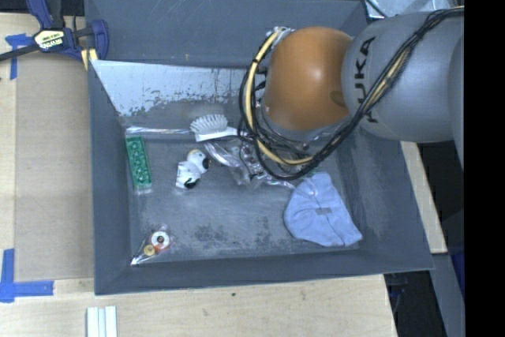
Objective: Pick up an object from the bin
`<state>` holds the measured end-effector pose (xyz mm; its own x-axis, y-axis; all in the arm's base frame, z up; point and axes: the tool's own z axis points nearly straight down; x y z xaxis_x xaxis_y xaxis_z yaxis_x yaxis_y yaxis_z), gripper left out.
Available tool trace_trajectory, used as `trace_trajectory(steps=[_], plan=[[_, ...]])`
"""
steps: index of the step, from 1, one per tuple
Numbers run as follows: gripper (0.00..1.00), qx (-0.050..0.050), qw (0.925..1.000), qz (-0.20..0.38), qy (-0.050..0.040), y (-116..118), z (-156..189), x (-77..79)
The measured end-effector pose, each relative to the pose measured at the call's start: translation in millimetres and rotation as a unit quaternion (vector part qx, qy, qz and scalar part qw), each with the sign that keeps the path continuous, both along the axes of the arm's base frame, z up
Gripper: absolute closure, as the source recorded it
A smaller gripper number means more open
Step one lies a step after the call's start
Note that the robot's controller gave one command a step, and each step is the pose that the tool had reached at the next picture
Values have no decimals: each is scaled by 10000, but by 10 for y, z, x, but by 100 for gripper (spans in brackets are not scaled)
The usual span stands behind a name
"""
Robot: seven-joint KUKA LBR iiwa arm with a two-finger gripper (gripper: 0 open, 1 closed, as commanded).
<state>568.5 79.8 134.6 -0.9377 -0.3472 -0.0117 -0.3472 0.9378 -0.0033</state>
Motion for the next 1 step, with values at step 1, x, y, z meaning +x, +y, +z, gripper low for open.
trace_trajectory(steps=[1], plan=[[100,3,10000,-15,-33,-2,274,14]])
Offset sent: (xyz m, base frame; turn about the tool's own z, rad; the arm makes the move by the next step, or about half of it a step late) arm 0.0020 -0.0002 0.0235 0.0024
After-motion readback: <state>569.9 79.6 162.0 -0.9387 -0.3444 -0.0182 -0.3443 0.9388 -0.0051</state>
